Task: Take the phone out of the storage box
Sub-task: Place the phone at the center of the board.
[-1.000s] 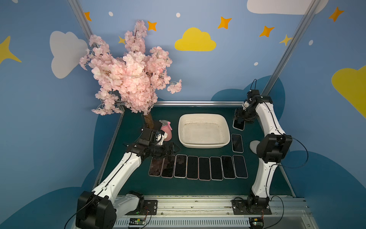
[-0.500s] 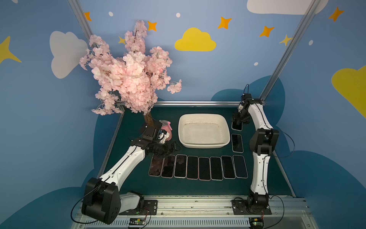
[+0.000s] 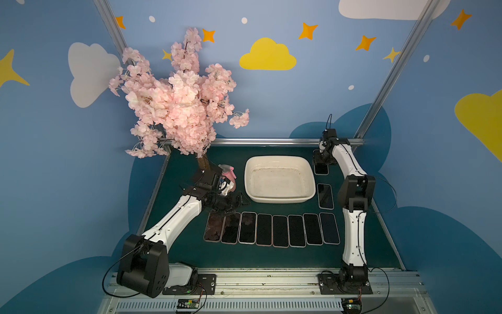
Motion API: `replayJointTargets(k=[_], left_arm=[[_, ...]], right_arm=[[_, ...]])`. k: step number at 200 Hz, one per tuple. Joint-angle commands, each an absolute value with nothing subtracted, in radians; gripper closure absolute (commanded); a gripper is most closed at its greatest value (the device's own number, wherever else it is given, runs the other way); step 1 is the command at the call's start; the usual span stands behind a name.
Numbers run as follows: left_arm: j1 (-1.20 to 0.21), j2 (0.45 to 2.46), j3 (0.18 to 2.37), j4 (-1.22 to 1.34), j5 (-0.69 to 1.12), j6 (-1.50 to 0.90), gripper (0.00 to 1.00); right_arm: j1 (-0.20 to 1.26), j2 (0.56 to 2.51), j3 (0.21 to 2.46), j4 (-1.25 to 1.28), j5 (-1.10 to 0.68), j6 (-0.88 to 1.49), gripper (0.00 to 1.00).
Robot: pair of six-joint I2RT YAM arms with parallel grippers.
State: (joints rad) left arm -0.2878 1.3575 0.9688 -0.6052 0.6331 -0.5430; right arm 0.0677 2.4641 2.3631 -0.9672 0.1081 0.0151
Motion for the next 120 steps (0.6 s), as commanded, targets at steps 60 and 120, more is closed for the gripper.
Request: replayJointTargets(k=[60,120], left_arm=[[-0.284,1.367,0.988,-0.621,0.632,-0.565,0.01],[-0.293,1.367,0.976,-0.586,0.632,-0.606,0.01]], right_arm=[[0.050,2.537,2.352,-0.907,0.110,0.007,0.30],[0.026,2.521,2.258,-0.927,0.073,0.005,0.30]])
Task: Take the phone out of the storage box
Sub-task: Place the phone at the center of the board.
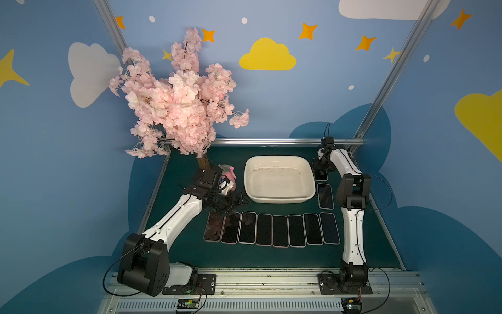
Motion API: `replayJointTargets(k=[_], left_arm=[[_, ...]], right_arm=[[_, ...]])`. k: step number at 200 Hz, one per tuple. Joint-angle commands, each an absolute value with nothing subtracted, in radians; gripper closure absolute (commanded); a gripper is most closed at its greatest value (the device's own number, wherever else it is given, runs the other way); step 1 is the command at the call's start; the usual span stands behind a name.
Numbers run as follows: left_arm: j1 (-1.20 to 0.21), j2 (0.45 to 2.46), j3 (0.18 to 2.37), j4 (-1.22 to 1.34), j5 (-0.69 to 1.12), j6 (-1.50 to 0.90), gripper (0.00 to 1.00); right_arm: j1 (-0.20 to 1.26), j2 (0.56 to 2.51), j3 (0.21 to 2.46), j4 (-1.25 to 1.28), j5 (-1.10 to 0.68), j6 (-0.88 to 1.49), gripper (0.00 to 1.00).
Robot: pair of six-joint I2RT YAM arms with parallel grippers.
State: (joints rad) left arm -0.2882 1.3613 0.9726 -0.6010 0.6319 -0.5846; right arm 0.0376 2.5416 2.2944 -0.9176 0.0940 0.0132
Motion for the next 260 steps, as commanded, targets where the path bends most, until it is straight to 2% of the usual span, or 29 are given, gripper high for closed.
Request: replayJointTargets(k=[1,76,173,211,215,219,260], left_arm=[[-0.294,1.367,0.976,-0.585,0.631,-0.607,0.00],[-0.336,1.365,0.966,-0.529,0.624,-0.645,0.00],[-0.372,1.246,0.887,-0.508,0.578,-0.688,0.01],[-0.374,1.213,0.881,-0.519,0.564,-0.690,0.01],[-0.374,1.212,0.881,-0.518,0.563,-0.689,0.01],[-0.375,1.211,0.883,-0.520,0.562,-0.689,0.01],[-0.371,1.231,0.955,-0.572,0.542,-0.630,0.01]], right_arm=[[0.025,2.521,2.256,-0.928,0.072,0.006,0.30],[0.009,2.510,2.193,-1.141,0.011,-0.012,0.31],[0.026,2.412,1.949,-1.112,0.005,0.014,0.30],[0.037,2.392,1.935,-1.111,0.016,0.026,0.16],[0.037,2.384,1.936,-1.109,0.013,0.029,0.06],[0.037,2.378,1.938,-1.110,0.010,0.030,0.02],[0.037,2.281,1.993,-1.126,-0.034,0.053,0.01]])
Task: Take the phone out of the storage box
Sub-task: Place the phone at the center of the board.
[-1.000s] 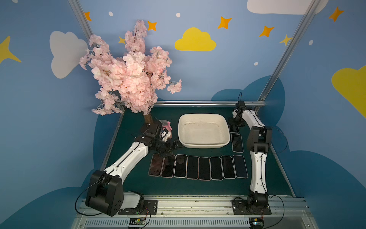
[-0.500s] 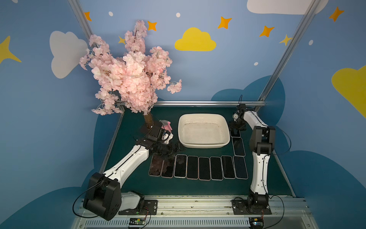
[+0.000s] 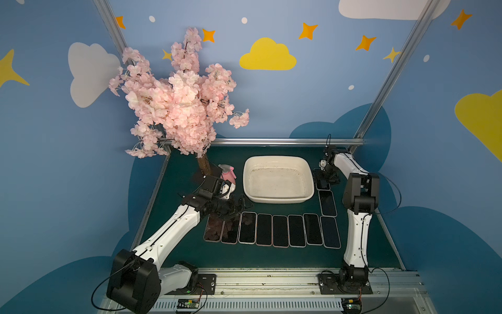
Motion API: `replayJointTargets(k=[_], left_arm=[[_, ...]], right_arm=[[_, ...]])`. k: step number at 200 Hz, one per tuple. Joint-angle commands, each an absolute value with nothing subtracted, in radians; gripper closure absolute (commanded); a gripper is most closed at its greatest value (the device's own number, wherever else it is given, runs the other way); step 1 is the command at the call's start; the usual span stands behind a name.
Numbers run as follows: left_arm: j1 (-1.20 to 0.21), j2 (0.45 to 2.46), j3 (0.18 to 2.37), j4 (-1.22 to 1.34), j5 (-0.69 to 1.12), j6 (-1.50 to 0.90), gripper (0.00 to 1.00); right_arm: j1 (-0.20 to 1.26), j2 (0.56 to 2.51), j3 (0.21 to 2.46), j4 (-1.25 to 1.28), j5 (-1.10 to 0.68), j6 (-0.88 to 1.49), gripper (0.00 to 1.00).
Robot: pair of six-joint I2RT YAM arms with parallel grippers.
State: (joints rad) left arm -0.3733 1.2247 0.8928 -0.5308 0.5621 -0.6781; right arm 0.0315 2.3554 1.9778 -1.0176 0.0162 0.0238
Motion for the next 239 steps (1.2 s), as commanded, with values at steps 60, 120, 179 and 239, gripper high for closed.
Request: replayJointTargets(k=[60,120,179,239], left_arm=[[-0.345,1.197,1.020,-0.574,0.515,-0.600,0.01],[-0.331,1.048,0.991,-0.578,0.350,-0.612,0.01],[-0.324,0.794,0.900,-0.732,-0.148,-0.540,0.01],[-0.322,0.422,0.591,-0.524,-0.417,-0.368,0.00]], right_arm=[[0.040,2.017,1.979,-1.149,-0.103,0.105,0.02],[0.055,1.684,1.763,-1.084,-0.184,0.120,0.01],[0.037,1.315,1.326,-0.668,-0.113,0.189,0.02],[0.023,0.959,0.686,-0.008,0.012,0.176,0.02]])
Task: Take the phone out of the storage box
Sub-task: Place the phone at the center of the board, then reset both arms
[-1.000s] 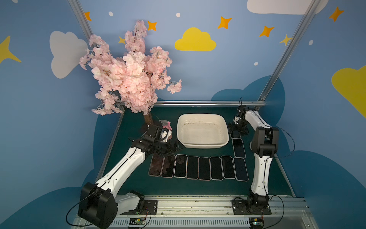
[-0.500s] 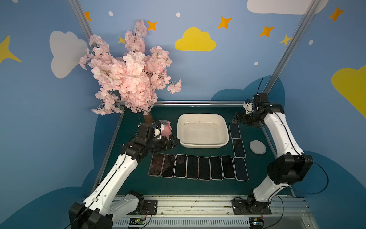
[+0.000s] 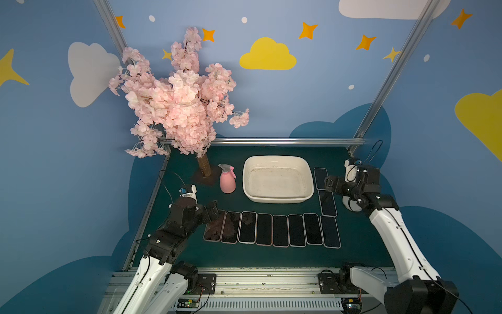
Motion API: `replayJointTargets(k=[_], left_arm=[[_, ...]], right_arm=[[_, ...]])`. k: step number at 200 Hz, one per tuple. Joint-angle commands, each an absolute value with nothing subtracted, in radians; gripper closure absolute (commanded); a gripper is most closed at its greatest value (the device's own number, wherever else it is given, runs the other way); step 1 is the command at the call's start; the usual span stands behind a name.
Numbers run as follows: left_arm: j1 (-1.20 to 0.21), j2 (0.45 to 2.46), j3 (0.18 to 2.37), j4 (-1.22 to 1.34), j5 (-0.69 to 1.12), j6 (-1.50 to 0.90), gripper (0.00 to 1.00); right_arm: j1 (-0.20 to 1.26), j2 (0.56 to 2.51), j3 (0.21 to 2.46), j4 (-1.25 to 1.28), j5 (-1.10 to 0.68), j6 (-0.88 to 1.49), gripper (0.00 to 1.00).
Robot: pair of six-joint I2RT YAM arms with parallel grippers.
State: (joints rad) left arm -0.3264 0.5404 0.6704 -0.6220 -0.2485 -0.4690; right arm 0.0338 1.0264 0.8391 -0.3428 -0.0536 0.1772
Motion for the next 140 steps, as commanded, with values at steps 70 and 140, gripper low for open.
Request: replayJointTargets(k=[70,140], left_arm=[[-0.310,0.396,0.428,-0.391,-0.478,-0.223,0.00],[-0.265,0.589,0.315,-0.053,-0.444,-0.172,0.00]], right_arm=[[0.011,1.083,0.502,0.126,0.028,0.099,0.01],[-0.001,1.381,0.585,0.273,0.002,0.025,0.01]])
